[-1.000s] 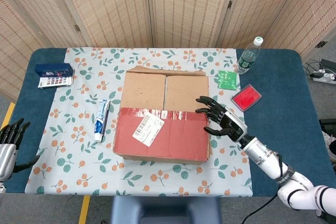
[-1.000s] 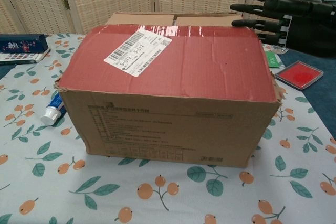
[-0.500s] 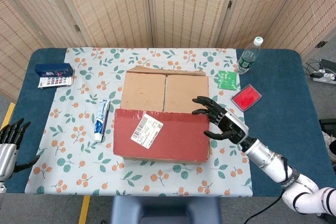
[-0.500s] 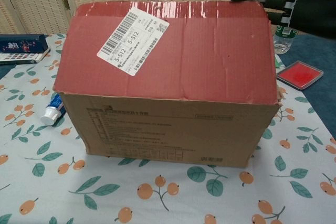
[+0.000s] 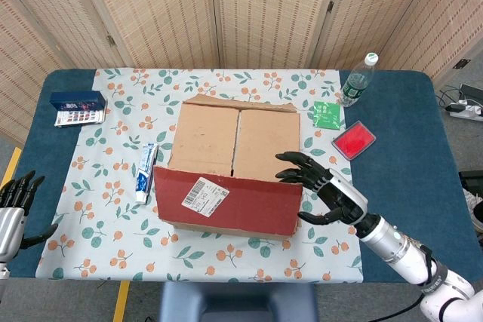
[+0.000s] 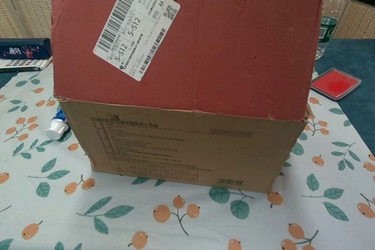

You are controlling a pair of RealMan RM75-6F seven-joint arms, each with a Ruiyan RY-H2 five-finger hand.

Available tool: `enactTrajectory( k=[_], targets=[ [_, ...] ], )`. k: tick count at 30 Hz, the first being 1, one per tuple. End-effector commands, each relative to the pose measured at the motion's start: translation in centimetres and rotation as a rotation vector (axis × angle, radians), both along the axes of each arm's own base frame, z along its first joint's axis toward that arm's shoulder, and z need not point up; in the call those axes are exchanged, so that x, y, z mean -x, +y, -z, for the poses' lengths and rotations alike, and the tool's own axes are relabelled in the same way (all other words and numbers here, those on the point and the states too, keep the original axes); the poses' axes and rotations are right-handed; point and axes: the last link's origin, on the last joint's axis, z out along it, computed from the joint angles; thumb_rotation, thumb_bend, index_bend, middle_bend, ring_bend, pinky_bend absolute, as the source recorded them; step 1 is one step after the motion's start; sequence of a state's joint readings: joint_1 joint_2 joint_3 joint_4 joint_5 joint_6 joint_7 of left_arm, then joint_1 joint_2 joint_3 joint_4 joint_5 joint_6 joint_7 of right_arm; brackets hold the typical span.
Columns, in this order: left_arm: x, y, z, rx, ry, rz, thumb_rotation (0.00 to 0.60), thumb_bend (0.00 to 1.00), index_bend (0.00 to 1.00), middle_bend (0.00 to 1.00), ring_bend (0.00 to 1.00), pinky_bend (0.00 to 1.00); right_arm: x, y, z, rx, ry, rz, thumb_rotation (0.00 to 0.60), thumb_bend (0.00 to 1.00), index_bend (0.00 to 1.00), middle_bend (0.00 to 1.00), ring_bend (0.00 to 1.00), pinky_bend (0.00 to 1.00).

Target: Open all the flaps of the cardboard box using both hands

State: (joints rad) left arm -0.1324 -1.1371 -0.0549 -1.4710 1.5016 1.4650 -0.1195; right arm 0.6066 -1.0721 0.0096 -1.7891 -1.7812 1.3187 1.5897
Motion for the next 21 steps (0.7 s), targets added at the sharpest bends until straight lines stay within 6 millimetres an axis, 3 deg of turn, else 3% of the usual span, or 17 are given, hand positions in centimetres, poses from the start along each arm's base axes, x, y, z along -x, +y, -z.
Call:
enactTrajectory(
  k=[1, 21],
  targets=[
    [0.0, 0.0, 0.1, 0.003, 0.001, -0.001, 0.600, 0.26, 0.00, 0.00, 0.00, 0.00, 0.0, 1.0, -0.2, -0.004, 0.008, -0.017, 0.600, 0.30, 0.10, 0.10, 0.20, 0.23],
    [-0.1, -0.1, -0.1, -0.005, 0.000, 0.009, 0.600, 0.26, 0.00, 0.00, 0.00, 0.00, -0.5, 6.8, -1.8, -0.021, 0.042, -0.162, 0.600, 0.30, 0.09, 0.02, 0.11, 0.22]
  ],
)
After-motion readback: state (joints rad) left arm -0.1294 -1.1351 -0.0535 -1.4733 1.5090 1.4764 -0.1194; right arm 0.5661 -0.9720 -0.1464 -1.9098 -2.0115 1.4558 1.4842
